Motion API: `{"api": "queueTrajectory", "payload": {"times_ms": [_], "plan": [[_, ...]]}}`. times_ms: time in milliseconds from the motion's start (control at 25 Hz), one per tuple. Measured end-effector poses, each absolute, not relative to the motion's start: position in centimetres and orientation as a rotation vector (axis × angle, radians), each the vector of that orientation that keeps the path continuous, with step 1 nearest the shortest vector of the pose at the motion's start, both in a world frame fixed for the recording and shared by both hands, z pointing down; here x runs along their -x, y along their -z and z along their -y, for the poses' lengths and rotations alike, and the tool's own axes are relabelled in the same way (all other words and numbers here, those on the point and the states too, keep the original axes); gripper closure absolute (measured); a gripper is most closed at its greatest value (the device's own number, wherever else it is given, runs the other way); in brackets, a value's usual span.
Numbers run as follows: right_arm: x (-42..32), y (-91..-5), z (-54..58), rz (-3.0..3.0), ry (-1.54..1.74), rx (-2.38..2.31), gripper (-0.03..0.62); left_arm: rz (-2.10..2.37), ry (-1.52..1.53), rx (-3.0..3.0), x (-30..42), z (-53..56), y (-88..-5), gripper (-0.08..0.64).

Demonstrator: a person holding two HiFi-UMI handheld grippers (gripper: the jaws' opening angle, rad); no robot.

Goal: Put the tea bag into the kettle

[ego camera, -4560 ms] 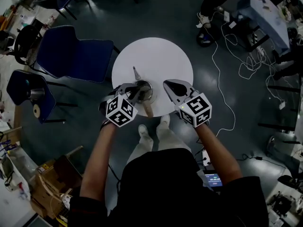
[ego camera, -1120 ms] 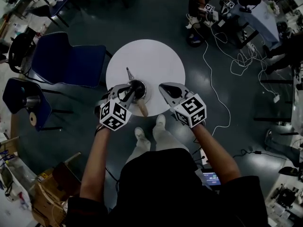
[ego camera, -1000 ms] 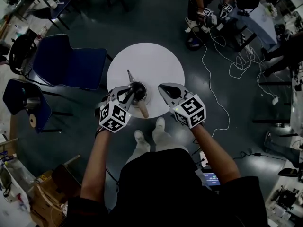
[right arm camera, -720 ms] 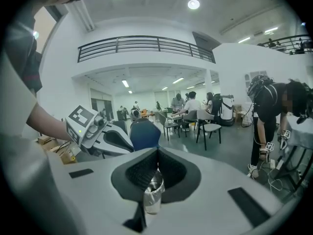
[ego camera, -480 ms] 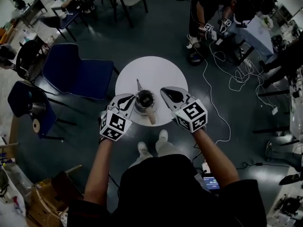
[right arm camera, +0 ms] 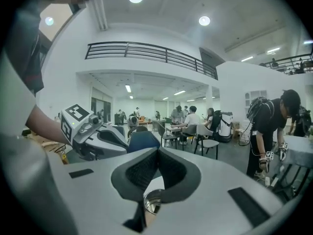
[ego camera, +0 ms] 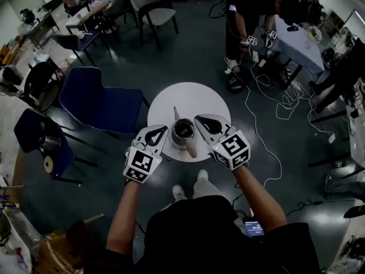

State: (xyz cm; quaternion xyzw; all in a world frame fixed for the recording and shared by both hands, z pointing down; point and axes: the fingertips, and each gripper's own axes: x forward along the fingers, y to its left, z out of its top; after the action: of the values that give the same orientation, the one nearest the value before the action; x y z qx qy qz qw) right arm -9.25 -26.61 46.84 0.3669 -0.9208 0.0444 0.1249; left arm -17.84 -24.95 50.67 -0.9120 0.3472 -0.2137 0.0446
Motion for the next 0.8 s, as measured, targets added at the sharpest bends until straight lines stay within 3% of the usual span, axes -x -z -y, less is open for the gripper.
{"api": "queueTrajectory", "payload": {"times_ms": [560,800], "plan": [[11.8,-44.9,26.0,2.670,-0.065,-1.114,0.575,-1.144,0.224,2.950,21.0,23.7,-45.9,0.544],[13.0,-43.1,26.2,2.703,-0.052,-1.114,0.575,-1.169,0.185,2.958,22.0,23.5,-44.5,0.544]]}}
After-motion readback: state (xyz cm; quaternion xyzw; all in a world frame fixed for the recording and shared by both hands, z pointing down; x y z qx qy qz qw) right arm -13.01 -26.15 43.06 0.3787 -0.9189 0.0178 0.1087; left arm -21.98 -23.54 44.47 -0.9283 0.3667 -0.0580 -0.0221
